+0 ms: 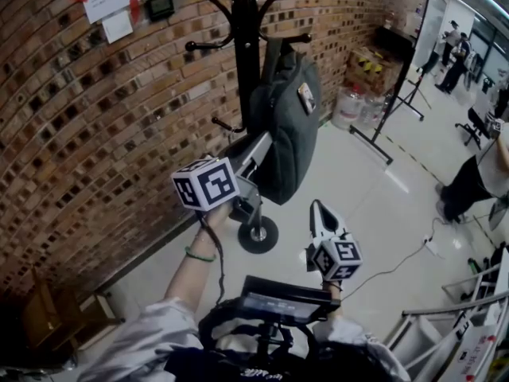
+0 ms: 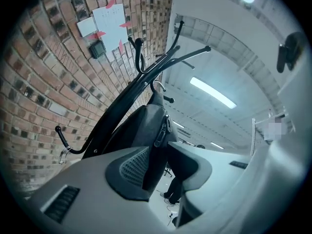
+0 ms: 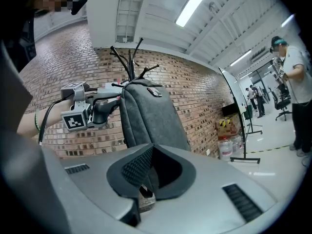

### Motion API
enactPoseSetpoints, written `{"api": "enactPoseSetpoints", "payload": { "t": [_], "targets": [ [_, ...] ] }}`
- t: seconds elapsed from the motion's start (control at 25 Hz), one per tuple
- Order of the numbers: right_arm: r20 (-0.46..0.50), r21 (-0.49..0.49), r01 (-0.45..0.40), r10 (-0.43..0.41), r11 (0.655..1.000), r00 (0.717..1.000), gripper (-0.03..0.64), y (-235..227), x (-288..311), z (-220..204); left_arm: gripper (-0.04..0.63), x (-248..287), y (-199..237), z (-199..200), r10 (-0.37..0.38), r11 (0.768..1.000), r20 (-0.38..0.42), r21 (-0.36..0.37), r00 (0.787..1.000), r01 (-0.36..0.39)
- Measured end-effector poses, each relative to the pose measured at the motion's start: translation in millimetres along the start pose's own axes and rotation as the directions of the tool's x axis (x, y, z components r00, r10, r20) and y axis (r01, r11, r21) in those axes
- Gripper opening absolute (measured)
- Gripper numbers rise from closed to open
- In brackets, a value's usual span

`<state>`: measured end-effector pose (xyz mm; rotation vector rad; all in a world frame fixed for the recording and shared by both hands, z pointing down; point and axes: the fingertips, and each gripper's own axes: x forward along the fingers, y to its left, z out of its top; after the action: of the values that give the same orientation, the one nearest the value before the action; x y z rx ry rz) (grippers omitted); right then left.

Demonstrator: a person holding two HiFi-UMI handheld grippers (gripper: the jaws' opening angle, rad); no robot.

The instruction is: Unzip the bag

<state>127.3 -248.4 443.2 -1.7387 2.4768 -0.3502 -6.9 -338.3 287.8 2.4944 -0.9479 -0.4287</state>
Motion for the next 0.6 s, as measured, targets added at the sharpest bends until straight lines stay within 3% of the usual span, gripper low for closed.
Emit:
{"api": "enactPoseSetpoints", "payload": {
  "t": [0.24,0.6],
  "targets": [
    [-0.015,-0.003,-0.003,0.003,1.0,1.0,-0.003,3.9,4.5,-5.6,0.123,5.7,-0.5,1.3,0.035,0.999,-0.012,-0.009,0.999,-0.035],
    [-0.024,-0.003,-0.005,0.005,1.0,1.0,-0.003,4.6,4.7,-9.7,0.118,4.4,-1.7,6.2,0.027,0.997,0.017,-0.07,0.999,-0.026]
  ]
}}
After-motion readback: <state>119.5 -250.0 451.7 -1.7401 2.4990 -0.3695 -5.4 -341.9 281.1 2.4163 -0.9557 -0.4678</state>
